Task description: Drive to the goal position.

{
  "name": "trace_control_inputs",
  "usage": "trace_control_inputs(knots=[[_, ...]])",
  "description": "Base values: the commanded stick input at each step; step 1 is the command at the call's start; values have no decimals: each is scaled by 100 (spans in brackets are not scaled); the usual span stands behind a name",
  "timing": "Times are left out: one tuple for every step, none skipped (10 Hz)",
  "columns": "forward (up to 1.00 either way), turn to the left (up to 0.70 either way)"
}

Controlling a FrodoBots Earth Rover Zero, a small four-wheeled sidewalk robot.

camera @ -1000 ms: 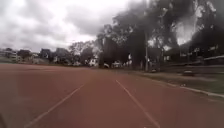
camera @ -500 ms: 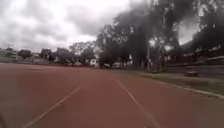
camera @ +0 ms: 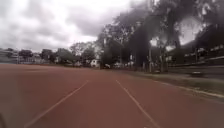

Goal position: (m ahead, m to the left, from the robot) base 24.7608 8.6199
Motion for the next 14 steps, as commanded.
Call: trace_control_inputs(knots=[[70,0],[70,0],[70,0],[70,0],[70,0],[70,0],[70,0],[70,0],[70,0],[70,0],[70,0],[70,0],[70,0],[70,0]])
